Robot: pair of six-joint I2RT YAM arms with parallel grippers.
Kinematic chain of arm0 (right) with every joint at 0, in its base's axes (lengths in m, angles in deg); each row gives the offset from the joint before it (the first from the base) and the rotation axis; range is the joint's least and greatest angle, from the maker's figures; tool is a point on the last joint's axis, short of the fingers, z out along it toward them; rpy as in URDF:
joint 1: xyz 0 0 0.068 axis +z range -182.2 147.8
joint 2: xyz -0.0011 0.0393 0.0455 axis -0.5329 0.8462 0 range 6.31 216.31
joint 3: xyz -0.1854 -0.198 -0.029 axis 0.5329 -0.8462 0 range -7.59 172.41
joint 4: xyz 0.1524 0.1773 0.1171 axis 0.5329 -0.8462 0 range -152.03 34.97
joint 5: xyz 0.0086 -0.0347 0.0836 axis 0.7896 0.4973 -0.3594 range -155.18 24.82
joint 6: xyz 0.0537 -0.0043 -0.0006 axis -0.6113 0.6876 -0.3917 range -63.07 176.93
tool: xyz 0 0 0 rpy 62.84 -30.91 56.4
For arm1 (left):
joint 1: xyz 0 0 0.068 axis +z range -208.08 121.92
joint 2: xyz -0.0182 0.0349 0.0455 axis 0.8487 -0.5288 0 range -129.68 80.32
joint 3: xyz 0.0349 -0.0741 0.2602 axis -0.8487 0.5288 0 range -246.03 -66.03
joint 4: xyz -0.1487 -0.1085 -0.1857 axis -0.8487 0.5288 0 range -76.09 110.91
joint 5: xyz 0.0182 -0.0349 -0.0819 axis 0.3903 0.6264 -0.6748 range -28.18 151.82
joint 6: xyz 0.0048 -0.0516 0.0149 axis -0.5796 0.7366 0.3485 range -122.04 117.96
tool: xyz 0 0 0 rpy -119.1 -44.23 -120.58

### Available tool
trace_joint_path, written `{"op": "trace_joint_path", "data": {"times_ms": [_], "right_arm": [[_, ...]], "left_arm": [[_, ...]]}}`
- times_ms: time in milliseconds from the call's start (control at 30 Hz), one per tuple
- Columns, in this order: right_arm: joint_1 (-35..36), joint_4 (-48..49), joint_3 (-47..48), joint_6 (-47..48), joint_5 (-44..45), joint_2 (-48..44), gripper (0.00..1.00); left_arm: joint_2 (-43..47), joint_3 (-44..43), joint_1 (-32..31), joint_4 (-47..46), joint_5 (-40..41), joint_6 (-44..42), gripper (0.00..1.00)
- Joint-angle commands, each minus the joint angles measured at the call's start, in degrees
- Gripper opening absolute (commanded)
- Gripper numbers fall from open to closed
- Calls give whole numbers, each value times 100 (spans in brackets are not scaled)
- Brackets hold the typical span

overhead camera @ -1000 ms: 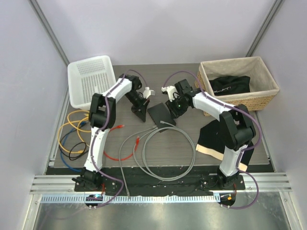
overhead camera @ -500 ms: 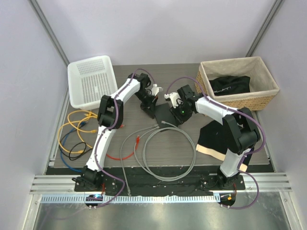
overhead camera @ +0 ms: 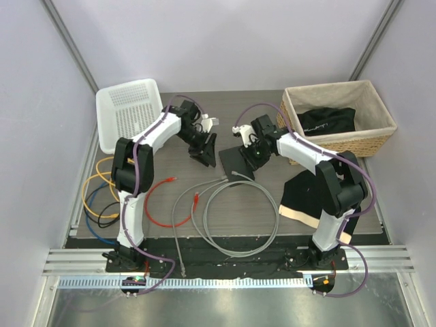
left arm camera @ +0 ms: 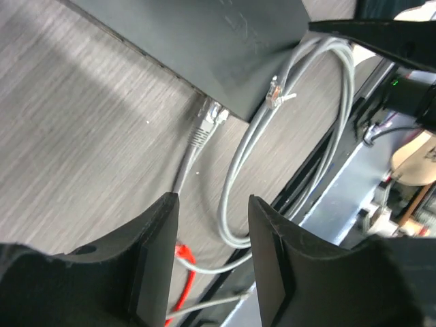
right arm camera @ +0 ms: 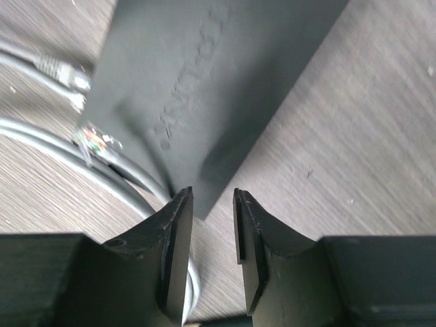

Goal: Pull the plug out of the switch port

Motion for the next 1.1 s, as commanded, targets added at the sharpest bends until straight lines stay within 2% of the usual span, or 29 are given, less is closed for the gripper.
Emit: {"op": "trace_joint_path", "data": {"times_ms": [0,133,300,500,567,600,633,733,867,967,1000,1067], "right_arm": [[37,51,426,-232,-281,150,37],[81,103,470,-311,-325,246,37],[81,314,251,-521,-421,387,36],[90,446,-22,-522,-413,431,36],[98,438,-83,-487,-395,414,36],[81,446,-144,-487,-404,387,36],[81,438,-171,-495,-447,379,37],[90,446,-215,-530,-465,370,37],[90,411,-189,-539,-395,370,36],[90,394,-206,-522,-386,335,37],[90,402,-224,-522,-369,308,37],[90,411,-250,-495,-325,247,37]], "left_arm": [[168,721,-9,-1068,-370,825,49],[-60,864,-26,-1684,-704,1108,50],[-543,425,-35,-1447,-696,870,50],[-588,372,-123,-1289,-416,932,51],[-413,346,-123,-1087,198,932,51],[-134,319,-140,-913,1080,932,51],[43,328,-140,-859,1602,1027,52],[710,459,-149,-875,2352,1133,56],[828,591,-158,-1445,2153,1152,57],[635,714,-149,-2707,2117,1203,54],[512,680,-149,-2826,2099,1317,55],[126,435,-79,-2940,1540,1702,54]]}}
